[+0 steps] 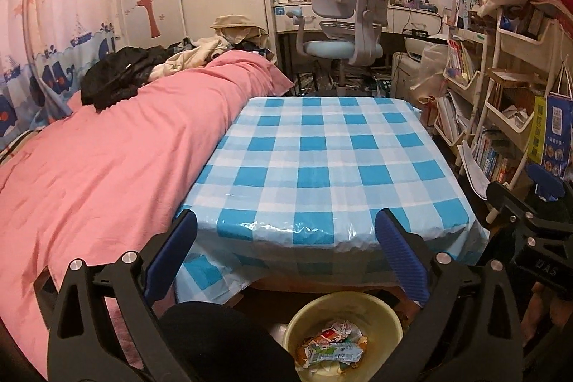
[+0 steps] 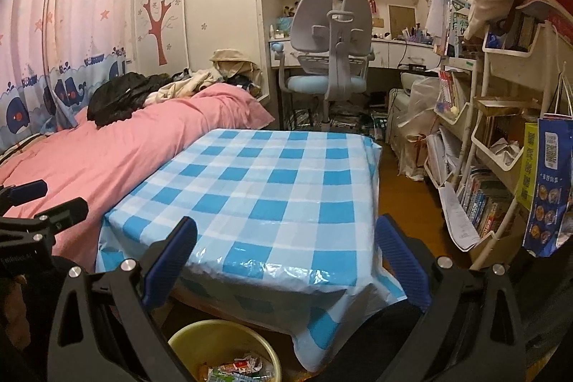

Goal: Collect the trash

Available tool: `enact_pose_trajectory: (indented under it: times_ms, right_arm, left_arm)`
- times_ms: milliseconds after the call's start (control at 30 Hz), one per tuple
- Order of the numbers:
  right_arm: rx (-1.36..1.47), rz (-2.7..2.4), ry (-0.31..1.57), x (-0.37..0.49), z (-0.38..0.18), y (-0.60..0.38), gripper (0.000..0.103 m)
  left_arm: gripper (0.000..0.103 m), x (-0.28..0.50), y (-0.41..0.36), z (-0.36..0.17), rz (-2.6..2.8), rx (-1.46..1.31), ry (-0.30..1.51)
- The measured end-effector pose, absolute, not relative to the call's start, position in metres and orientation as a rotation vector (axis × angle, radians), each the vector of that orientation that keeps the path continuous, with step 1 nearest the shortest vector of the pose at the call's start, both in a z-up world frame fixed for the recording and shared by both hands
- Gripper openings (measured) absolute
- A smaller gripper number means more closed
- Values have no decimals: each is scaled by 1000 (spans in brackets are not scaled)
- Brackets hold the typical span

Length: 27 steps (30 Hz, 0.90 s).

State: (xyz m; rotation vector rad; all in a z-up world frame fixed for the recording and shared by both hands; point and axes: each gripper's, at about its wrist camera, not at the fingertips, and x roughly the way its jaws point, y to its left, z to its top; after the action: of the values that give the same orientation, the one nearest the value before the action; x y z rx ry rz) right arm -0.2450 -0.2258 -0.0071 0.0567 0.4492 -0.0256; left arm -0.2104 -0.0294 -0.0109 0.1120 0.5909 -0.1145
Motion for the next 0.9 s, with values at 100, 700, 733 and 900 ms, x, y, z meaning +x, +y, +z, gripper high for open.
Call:
enact_pose_trajectory:
  times_ms: [100, 700, 733, 900]
  right_arm:
    - [52, -28, 436, -249, -2, -226, 96]
    - [28, -35, 384, -259, 22, -222, 96]
    - [27, -34, 385, -258, 23, -222, 96]
    - [22, -26, 389, -261, 27, -218, 96]
  left_arm:
    - [96, -215, -30, -1, -103, 114, 583]
    - [96, -236, -37, 39, -110, 109, 532]
    - [96, -236, -38, 41, -111, 107, 530]
    - [96, -241, -35, 46, -105, 96, 521]
